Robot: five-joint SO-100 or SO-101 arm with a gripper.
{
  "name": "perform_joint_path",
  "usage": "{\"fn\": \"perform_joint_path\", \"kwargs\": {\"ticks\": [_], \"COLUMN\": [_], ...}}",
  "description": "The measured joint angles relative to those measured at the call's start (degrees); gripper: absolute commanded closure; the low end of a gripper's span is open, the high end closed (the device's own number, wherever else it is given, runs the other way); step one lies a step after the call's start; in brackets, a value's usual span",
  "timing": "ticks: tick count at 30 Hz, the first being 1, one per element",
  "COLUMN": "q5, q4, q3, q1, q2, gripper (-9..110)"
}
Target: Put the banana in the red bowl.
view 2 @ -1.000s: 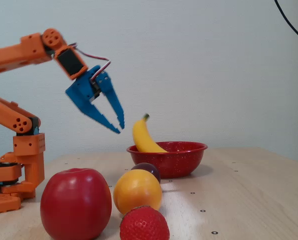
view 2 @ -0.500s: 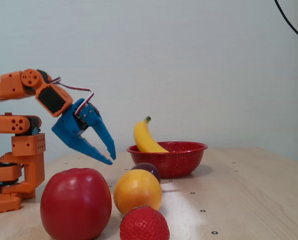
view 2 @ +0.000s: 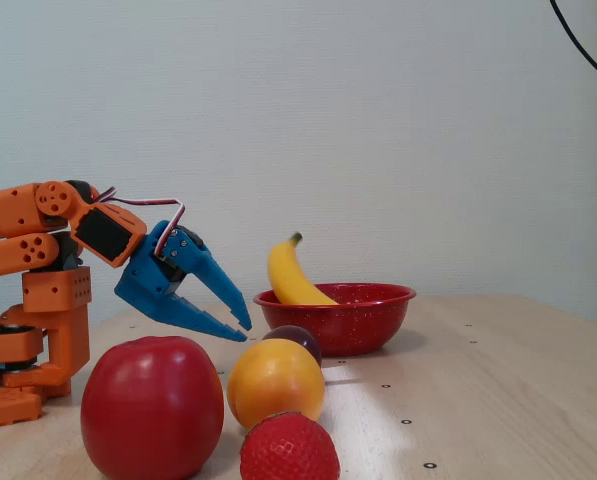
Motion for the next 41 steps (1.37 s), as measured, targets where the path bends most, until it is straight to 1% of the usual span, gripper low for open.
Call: {"fn": "perform_joint_path", "kwargs": {"ticks": [5, 9, 11, 13, 16, 41], "q5": [-4.0, -6.7, -7.4, -8.9, -9.3, -9.4], "q4": [-0.6, -0.6, -0.5, 2.0, 3.8, 3.8], "q3": [2.2, 2.2, 2.2, 2.2, 2.2, 2.2], "q1": [0.4, 4.8, 5.2, 5.4, 5.7, 6.5], "q2": [-0.1, -0.1, -0.1, 0.0, 0.0, 0.0], "gripper": [101, 101, 101, 101, 101, 101]}}
